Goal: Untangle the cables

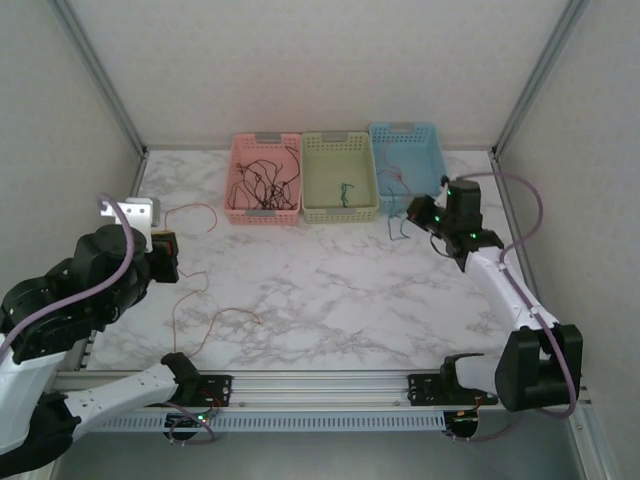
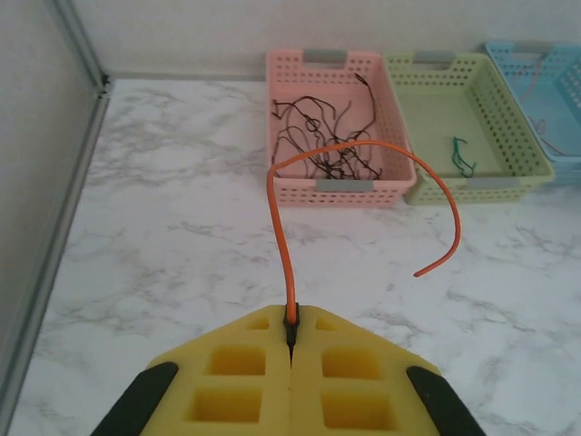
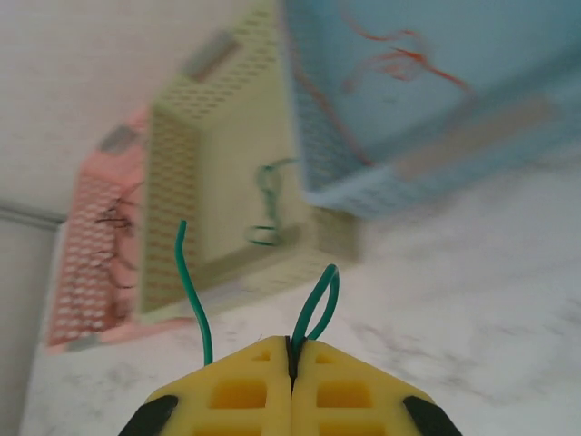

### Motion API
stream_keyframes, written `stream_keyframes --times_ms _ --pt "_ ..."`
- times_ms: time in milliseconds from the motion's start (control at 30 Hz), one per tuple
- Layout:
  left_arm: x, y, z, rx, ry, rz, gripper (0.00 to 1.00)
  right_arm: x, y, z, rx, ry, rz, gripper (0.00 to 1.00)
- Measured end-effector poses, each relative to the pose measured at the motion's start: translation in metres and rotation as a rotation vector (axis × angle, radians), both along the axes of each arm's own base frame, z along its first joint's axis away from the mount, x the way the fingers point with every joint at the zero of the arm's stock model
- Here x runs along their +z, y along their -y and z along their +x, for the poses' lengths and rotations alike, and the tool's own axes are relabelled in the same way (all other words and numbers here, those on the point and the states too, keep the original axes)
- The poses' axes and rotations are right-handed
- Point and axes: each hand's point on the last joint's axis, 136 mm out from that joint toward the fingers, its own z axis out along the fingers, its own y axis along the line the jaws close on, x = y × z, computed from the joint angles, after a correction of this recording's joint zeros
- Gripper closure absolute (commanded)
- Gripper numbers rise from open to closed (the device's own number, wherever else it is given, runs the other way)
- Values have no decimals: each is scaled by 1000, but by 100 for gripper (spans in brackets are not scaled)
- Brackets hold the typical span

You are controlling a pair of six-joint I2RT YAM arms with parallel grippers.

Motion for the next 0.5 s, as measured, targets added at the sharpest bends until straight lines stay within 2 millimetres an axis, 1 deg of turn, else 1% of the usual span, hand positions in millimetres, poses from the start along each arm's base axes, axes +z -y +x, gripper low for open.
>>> stream_keyframes --times_ms 33,100,133,167,200,267,333,400,467,500 --pt "-1 4 1 -12 -3 -7 100 15 -10 11 17 25 7 100" --pt "-2 10 2 -28 -12 -15 100 39 -23 36 20 65 17 100" --pt "-2 13 4 -35 -11 -21 100 50 -31 52 19 86 21 100" --pt "-1 16 5 -42 -12 -28 100 54 -34 62 13 92 22 100" --pt "0 20 6 -51 -12 -36 100 58 -41 76 10 97 28 100" --pt "0 26 9 -64 -12 -49 100 58 -54 99 4 93 33 100" --pt "-3 31 10 -76 -20 -54 100 51 -70 124 7 72 37 100" --pt "-8 34 11 -84 -34 -54 100 37 -82 144 -1 37 42 100" --pt "-15 38 11 -92 -50 -52 100 23 -88 158 -11 9 45 100" --pt "-19 40 12 -95 -60 -49 100 12 -91 165 -16 -15 46 100"
